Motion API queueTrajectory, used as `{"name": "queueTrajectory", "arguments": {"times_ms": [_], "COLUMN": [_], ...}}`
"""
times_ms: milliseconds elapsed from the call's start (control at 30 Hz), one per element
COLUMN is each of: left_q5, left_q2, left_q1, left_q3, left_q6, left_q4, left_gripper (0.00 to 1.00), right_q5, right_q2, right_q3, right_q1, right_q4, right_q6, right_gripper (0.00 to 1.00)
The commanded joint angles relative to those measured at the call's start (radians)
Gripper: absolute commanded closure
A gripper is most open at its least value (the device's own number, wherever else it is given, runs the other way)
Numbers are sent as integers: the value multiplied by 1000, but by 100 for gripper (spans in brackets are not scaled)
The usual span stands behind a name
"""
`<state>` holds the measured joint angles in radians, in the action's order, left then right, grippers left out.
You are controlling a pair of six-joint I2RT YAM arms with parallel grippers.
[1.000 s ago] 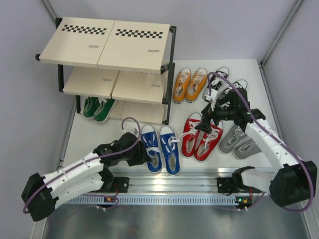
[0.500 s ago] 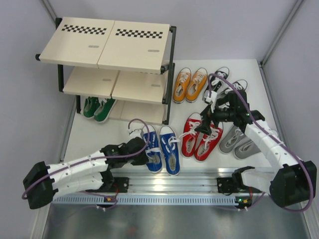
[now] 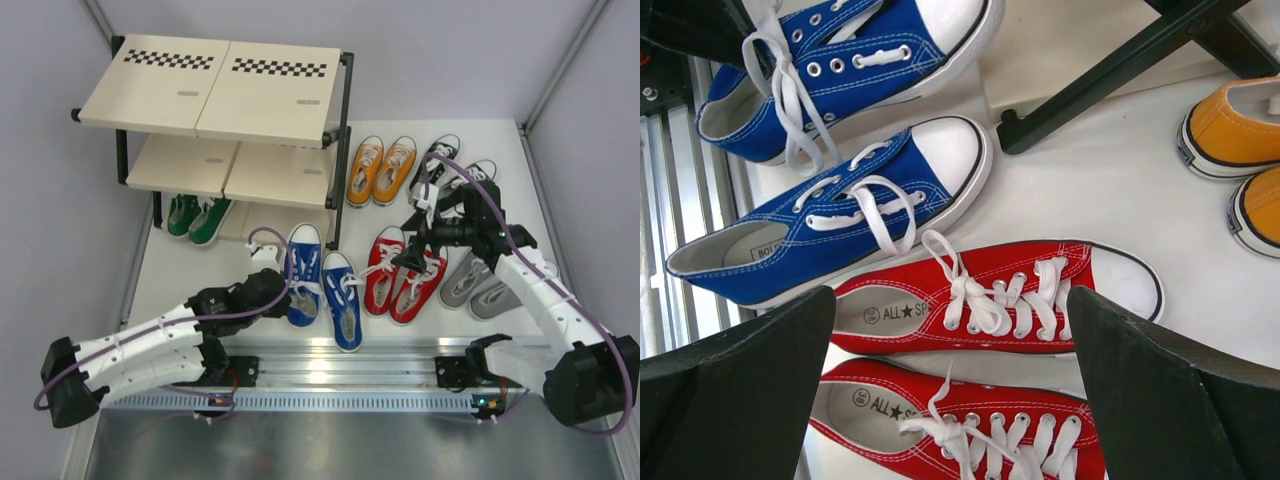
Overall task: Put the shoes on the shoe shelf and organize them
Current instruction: Pick up the shoe at the center of the board, then place the shoe at the shoe shelf.
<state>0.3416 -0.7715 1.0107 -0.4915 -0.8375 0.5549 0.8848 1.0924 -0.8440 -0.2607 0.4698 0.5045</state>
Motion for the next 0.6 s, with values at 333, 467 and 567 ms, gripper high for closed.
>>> {"name": "queueTrajectory", "arguments": {"times_ms": [333,467,567], "left_q5": [170,53,-4], "left_q2": [-118,-164,-222], "left_q1": [-165,-372,-444], "left_q3": [-197,-200,-225], "left_q6": [207,274,298], "left_q4": [-209,-325,-389], "left_gripper": [100,100,100], "right_q5": [51,52,55], "right_q2": [-62,-68,-69], "right_q3": [19,22,26], "right_q1": [20,23,25], "right_q4": [-10,-10,-11], "right_q6": [23,26,29], "right_gripper": [0,0,1]}}
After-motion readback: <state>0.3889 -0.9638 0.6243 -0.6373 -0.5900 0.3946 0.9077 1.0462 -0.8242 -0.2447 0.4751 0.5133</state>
